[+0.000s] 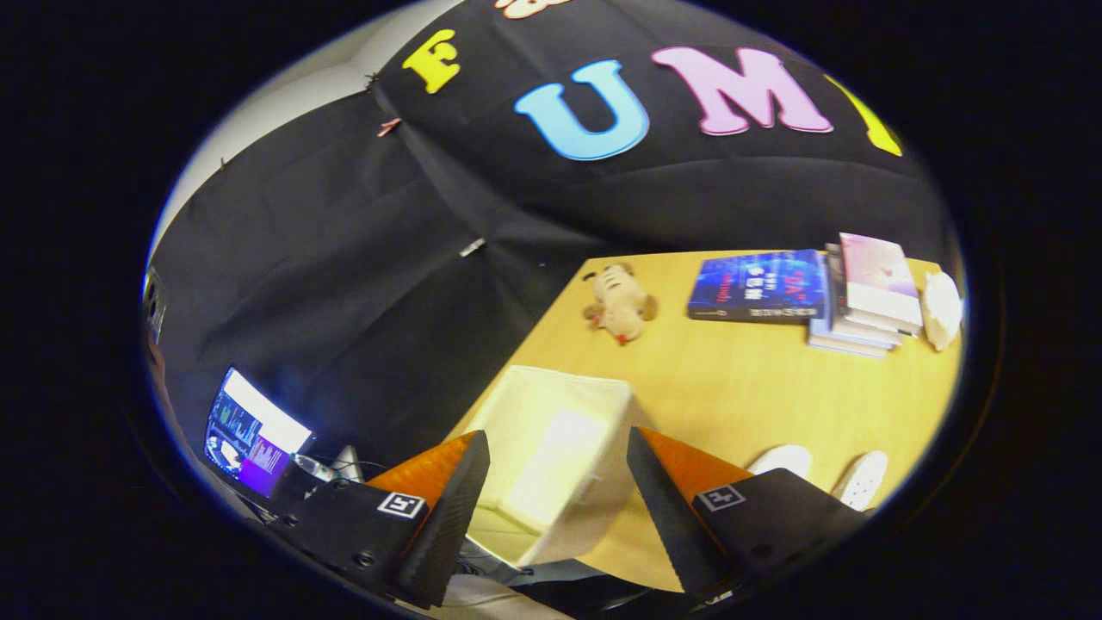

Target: Open the storage box then place both shoes into the box .Put the left shoe in first, then the right shoe, with the right side of both shoes facing outward in a uniform manner.

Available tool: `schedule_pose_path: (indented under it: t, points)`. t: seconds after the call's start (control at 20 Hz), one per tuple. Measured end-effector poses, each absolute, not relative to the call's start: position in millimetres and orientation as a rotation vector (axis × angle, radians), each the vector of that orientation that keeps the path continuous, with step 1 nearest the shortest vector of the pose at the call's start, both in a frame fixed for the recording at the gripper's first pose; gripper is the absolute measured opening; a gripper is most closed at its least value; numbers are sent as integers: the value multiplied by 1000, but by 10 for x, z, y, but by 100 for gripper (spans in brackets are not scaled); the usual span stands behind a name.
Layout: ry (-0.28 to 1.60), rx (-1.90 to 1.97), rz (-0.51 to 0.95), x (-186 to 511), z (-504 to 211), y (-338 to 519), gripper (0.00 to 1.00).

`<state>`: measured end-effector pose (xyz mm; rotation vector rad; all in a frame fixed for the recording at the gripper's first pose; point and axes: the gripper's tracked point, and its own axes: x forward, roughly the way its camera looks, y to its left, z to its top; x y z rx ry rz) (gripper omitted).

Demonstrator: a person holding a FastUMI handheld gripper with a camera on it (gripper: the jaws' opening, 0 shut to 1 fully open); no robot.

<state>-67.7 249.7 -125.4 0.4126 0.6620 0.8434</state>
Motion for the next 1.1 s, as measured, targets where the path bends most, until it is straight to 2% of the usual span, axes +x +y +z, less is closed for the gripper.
schedule_pose_path:
  t: [0.15,0.35,0.45,0.55,0.65,0.9,1.05,1.1]
  points:
    - [690,346,690,-512,-1653,1945,98]
    - [825,237,527,-505,-2457,1407,97]
    - [903,237,498,-546,-2823,1371,96]
    - [975,219,476,-611,-3213,1372,89]
    - [1052,214,454,-690,-3553,1372,88]
    - [1137,251,444,-724,-4000,1492,85]
    - [1154,292,474,-738,-4036,1592,71]
    - [1163,295,480,-751,-4035,1590,62]
